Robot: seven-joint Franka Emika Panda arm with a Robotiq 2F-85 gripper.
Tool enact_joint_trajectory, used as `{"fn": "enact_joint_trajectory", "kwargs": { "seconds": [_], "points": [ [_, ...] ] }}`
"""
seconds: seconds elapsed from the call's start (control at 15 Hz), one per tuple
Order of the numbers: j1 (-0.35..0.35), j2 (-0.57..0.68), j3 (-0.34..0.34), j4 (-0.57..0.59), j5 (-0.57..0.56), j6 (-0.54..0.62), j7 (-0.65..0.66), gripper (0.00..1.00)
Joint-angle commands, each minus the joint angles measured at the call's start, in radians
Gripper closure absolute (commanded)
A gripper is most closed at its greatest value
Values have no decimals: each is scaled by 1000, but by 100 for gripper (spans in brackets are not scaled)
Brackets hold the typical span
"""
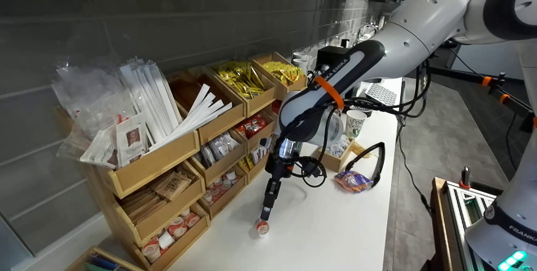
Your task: Put the coffee pod from the counter on the bottom shelf.
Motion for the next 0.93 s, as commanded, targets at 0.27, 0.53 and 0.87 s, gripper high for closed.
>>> {"fn": "enact_joint_trajectory", "kwargs": {
  "seconds": [0.27, 0.53, 0.87],
  "points": [
    [-41, -24, 43, 1, 406, 28, -232, 100],
    [-7, -50, -14, 0, 624, 18, -339, 100],
    [48, -78, -120, -5, 849, -10, -446, 100]
  ]
}}
